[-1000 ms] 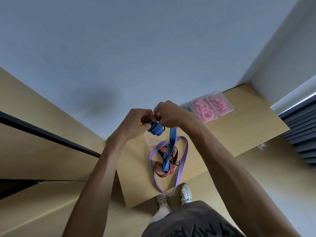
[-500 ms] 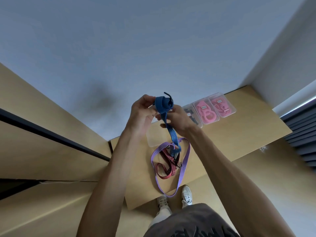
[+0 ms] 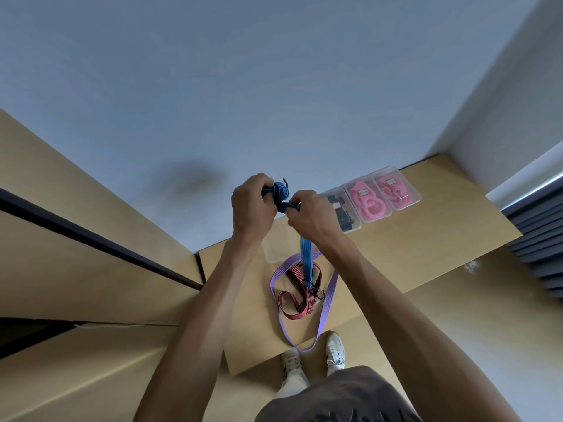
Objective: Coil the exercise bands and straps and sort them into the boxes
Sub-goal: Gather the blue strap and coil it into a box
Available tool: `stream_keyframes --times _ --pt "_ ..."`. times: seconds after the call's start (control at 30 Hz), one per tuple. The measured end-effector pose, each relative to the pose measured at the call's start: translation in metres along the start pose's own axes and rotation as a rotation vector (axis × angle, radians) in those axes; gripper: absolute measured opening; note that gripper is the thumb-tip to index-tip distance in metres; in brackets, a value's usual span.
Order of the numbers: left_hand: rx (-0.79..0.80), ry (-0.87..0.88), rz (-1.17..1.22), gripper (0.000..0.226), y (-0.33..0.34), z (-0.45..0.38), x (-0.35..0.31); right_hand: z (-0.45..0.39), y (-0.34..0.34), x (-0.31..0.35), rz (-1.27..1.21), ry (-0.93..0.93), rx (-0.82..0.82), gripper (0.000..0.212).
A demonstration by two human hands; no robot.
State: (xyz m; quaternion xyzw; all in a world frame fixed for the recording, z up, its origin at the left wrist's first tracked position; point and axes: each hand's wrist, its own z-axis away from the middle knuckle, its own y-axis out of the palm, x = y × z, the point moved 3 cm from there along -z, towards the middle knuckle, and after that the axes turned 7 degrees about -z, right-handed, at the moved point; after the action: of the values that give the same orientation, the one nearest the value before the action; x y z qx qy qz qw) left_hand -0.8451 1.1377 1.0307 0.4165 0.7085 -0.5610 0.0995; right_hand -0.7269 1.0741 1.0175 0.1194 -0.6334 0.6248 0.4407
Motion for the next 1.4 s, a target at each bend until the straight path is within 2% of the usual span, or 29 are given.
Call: stream_keyframes --times 0.1,0.17,0.23,0.3,0.4,0.47,0.53,0.6,0.7,0.77,0.83,0.9,0.97,1.03,1.1,1.2,1.3,1.4 --pt "0.054 0.128 -0.047 0.028 0.000 0.005 0.000 -0.005 -0.010 0.004 0.006 -0.026 0.028 0.018" --pt "0.059 0.196 -0.052 0.033 -0.001 0.006 -0.001 -0.008 -0.016 0.003 -0.104 0.041 0.026 0.019" --pt "0.046 0.246 -0.054 0.031 -0.002 0.008 -0.005 -0.010 -0.020 0.001 -0.415 0.184 0.038 0.018" --pt "0.019 0.275 -0.053 0.025 -0.003 0.011 -0.011 -0.009 -0.023 0.001 -0.708 0.286 0.054 0.006" --pt "0.023 0.281 0.000 0.018 -0.001 0.011 -0.016 -0.007 -0.022 0.000 -0.751 0.327 0.089 0.041" --pt "0.050 0.250 0.065 0.015 -0.001 0.009 -0.017 -0.007 -0.019 -0.002 -0.746 0.299 0.027 0.046" --pt "0.109 0.171 0.202 0.017 -0.002 0.007 -0.012 -0.010 -0.016 -0.006 -0.829 0.322 -0.063 0.035" --pt "0.168 0.020 0.366 0.024 -0.002 0.007 -0.007 -0.012 -0.014 -0.008 -0.907 0.336 -0.105 0.020" --pt "0.050 -0.248 0.516 0.018 -0.002 0.007 -0.002 -0.012 -0.006 -0.005 -0.990 0.262 -0.069 0.013" --pt "-0.039 -0.414 0.441 0.012 -0.001 0.007 0.004 -0.011 -0.002 -0.003 -0.994 0.148 -0.053 0.015" --pt "0.094 -0.579 0.466 0.013 0.005 0.007 0.011 -0.012 0.000 -0.001 -0.990 0.053 -0.039 0.016" --pt "0.278 -0.657 0.591 0.019 0.010 0.008 0.012 -0.013 -0.001 -0.002 -0.958 -0.002 -0.036 0.018" --pt "0.266 -0.633 0.590 0.018 0.006 0.005 0.011 -0.012 0.001 -0.003 -0.976 -0.004 -0.011 0.025" --pt "0.140 -0.612 0.569 0.017 0.000 0.000 0.008 -0.010 0.006 -0.004 -1.057 0.066 0.042 0.035" --pt "0.031 -0.567 0.534 0.019 -0.002 -0.004 0.004 -0.007 0.011 -0.003 -1.105 0.143 0.085 0.032" --pt "-0.079 -0.466 0.397 0.017 -0.004 -0.006 0.000 -0.010 0.011 0.005 -0.857 0.112 0.074 0.008" --pt "-0.166 -0.335 0.276 0.020 -0.009 -0.005 0.000 -0.015 0.003 0.012 -0.506 0.050 0.079 0.024" --pt "-0.259 -0.203 0.235 0.018 -0.017 -0.008 -0.008 -0.015 -0.001 0.014 -0.507 0.050 0.087 0.028"
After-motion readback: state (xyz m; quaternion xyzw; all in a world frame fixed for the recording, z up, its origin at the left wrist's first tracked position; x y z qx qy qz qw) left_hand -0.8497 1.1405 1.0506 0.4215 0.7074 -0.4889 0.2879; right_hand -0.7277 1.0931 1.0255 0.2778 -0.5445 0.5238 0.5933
